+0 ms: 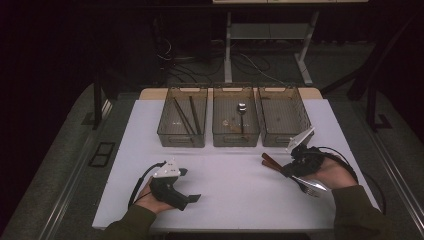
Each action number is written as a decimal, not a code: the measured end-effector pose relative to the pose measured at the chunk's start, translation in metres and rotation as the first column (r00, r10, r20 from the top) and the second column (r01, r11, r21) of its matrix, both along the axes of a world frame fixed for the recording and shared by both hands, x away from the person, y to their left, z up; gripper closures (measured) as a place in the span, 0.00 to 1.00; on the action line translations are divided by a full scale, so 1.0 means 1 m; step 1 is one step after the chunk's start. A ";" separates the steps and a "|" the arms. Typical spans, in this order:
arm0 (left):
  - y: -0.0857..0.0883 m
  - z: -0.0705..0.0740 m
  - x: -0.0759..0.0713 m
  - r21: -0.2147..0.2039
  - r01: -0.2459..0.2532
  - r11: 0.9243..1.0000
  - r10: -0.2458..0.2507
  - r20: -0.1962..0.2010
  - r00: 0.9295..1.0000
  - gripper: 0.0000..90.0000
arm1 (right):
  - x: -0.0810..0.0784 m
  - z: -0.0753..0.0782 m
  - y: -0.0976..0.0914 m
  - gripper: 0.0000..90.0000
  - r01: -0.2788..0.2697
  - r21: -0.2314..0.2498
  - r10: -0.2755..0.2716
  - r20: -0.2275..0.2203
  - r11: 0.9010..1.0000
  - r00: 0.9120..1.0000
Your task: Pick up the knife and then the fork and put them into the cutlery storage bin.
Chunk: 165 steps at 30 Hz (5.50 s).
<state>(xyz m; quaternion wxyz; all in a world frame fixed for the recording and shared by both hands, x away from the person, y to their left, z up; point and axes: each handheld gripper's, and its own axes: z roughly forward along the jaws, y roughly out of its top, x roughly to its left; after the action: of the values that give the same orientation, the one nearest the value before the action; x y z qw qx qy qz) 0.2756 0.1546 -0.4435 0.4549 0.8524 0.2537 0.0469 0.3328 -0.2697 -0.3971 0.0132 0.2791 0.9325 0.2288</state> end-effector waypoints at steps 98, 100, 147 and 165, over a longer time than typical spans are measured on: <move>0.003 -0.001 0.000 -0.021 -0.019 1.000 0.019 -0.006 1.000 0.00 | 0.149 0.027 -0.051 0.86 0.443 0.298 -0.507 0.185 0.845 0.842; 0.003 -0.001 0.000 -0.022 -0.018 1.000 0.018 -0.006 1.000 0.00 | 0.149 0.024 -0.050 0.86 0.439 0.293 -0.500 0.183 0.850 0.847; 0.003 -0.001 0.000 -0.020 -0.019 1.000 0.019 -0.008 1.000 0.00 | 0.152 0.010 -0.035 0.52 0.417 0.176 -0.441 0.128 0.892 0.888; 0.003 -0.001 0.000 -0.026 -0.020 0.999 0.020 0.000 1.000 0.00 | 0.122 0.040 -0.040 0.41 0.347 0.271 -0.403 0.190 0.898 0.895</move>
<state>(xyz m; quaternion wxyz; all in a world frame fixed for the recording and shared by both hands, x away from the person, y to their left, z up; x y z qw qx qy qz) 0.2754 0.1575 -0.4445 0.4655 0.8438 0.2627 0.0479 0.4548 -0.3092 -0.3573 0.1382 0.4243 0.8191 0.3604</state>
